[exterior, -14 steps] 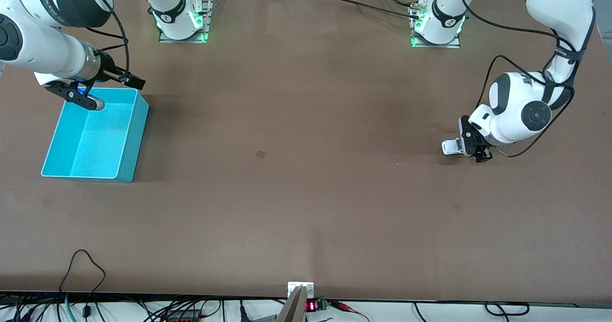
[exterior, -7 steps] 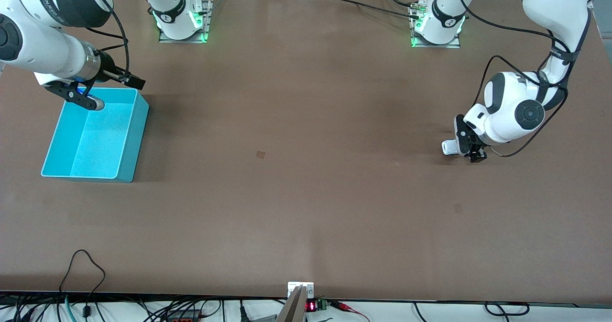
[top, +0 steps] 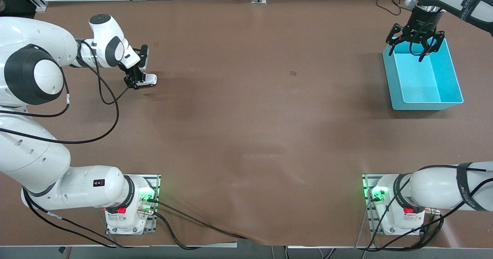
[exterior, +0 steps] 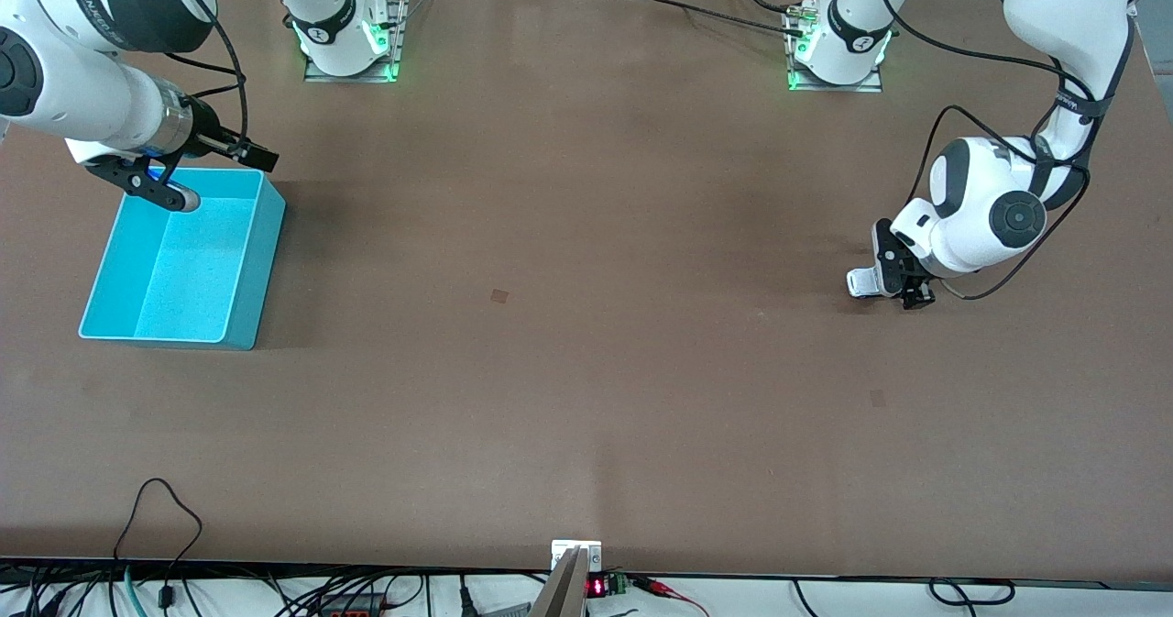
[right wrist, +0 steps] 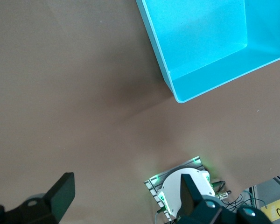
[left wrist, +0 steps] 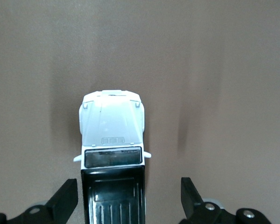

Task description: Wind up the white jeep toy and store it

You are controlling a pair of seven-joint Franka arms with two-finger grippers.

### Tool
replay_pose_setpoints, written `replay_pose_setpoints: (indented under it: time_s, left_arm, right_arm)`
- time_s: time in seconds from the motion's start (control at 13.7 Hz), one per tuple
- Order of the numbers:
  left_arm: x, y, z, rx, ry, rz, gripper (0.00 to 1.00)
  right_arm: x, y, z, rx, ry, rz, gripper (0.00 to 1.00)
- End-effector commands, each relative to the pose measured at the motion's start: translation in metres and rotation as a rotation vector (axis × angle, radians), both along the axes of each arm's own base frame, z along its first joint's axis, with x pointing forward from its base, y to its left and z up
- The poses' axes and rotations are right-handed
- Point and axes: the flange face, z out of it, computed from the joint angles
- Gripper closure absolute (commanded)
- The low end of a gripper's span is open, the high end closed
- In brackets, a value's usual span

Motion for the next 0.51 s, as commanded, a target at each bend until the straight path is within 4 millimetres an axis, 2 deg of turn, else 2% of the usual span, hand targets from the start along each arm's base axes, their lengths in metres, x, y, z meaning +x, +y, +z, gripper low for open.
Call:
replay_pose_setpoints:
  time_s: [0.0,0.22,0.44]
  left_arm:
    - [-0.0026,0.0015,-0.0009,0.002,-0.005,-0.024,0.07]
    - [-0.0009,0.0012,-0.0040,0.002,-0.025,-0.027,0.12]
    - [-0.0011,0.0011,-0.0048,0.001,-0.023,-0.029,0.22]
  right_arm:
    - [-0.0029,-0.0022,0.0009,0.012,0.003,-0.007,0.00]
    - [-0.0029,-0.0022,0.0009,0.012,0.003,-0.007,0.00]
    - [-0.0029,-0.0022,0.0009,0.012,0.003,-0.007,0.00]
